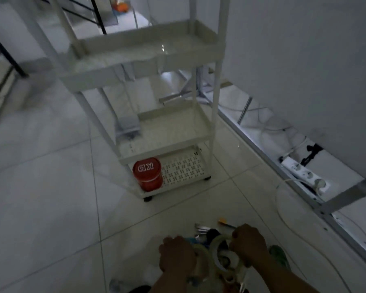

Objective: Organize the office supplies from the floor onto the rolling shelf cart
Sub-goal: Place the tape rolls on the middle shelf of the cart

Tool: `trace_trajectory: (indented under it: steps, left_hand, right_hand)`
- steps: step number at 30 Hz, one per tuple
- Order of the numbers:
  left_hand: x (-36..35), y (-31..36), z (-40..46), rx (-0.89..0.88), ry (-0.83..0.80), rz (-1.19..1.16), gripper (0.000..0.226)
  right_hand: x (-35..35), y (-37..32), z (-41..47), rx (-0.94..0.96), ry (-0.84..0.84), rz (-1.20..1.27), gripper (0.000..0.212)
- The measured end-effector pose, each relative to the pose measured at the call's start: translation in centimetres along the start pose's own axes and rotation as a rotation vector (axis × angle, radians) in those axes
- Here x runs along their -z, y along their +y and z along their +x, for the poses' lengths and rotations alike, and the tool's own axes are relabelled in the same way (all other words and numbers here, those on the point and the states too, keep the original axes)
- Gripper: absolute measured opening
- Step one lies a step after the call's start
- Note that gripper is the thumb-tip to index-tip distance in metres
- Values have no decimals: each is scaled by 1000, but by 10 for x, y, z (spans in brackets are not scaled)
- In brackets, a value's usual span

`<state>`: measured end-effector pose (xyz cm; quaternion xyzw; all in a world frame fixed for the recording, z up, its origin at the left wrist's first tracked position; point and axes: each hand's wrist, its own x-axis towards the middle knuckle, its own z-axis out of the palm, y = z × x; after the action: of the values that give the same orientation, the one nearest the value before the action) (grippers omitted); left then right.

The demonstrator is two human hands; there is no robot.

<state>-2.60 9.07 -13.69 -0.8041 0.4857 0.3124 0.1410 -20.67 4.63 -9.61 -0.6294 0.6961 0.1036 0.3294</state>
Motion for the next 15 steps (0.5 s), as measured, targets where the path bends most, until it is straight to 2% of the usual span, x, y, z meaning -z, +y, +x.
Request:
trace_trajectory:
  steps: [4, 7, 12, 15]
  left_hand:
    - [58, 4, -7, -39, -90, -21, 54]
    - [110, 6, -13, -78, -119, -147, 51]
    - [201, 17, -32, -204, 0, -151, 54]
    - [242, 27, -38, -214, 17, -156, 59]
  right_hand:
    - [50, -30, -4, 43, 109, 57, 47]
    - [96, -57, -8, 50, 155, 168, 23]
    - [155, -88, -7, 52, 165, 458, 27]
    - [174, -97, -10, 56, 153, 576, 24]
